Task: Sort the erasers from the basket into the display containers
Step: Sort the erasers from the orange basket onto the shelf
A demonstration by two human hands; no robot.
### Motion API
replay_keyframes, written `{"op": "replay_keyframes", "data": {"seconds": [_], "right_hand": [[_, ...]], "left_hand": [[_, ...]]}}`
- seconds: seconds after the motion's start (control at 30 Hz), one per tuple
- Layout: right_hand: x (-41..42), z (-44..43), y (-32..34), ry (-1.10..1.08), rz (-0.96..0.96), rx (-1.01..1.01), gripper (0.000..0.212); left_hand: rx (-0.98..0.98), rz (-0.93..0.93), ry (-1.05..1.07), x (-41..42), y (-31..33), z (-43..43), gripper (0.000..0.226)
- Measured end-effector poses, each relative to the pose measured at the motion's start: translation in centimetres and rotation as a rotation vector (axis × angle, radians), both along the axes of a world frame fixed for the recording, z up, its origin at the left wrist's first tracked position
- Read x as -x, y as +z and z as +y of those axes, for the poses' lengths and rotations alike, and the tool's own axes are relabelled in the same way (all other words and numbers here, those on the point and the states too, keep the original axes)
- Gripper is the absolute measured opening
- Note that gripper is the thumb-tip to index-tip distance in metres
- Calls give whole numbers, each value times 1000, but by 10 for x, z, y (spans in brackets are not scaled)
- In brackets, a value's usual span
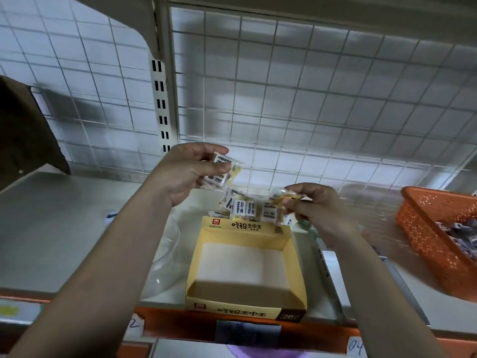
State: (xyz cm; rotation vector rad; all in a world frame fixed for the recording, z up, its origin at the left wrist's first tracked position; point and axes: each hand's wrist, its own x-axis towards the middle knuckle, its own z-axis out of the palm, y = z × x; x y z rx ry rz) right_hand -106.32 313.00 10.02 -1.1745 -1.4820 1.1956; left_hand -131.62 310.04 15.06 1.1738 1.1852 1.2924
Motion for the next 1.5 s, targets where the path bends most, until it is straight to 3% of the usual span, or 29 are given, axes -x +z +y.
{"op": "replay_keyframes", "data": {"seconds": [0.1, 0.2, 0.33, 0.47, 0.6, 0.77, 0.93, 1.0, 1.2, 1.33, 1.5], "right_hand": [[4, 2, 1, 39, 61, 38, 16], [7, 6, 2, 18, 103, 53, 28], [12, 14, 2, 23, 91, -7, 4], [21, 20, 3, 43, 57, -15, 23], [31, 26, 4, 56, 63, -4, 25], [38, 32, 5, 44, 22, -32, 21], [38, 43, 6, 37, -41, -73, 19], [41, 47, 8, 60, -46, -71, 23], [65, 64, 11, 202, -116, -59, 29], [92, 75, 15, 261, -240, -84, 30], [127, 94, 15, 437, -587, -46, 31]], "left_hand": [[40, 47, -3, 7, 3, 7, 35], [61, 91, -18, 17, 4, 18, 27], [126, 217, -72, 33, 1, 36, 23], [237, 255, -139, 41, -11, 58, 27], [335, 488, -184, 44, -27, 84, 39], [360, 805, -266, 45, -53, 105, 23], [446, 776, -367, 46, -75, 118, 22], [414, 796, -389, 44, -80, 119, 15], [249, 976, -408, 51, -63, 107, 35], [-56, 1062, -118, 67, -34, 79, 27], [-231, 933, 122, 86, -18, 28, 16]]}}
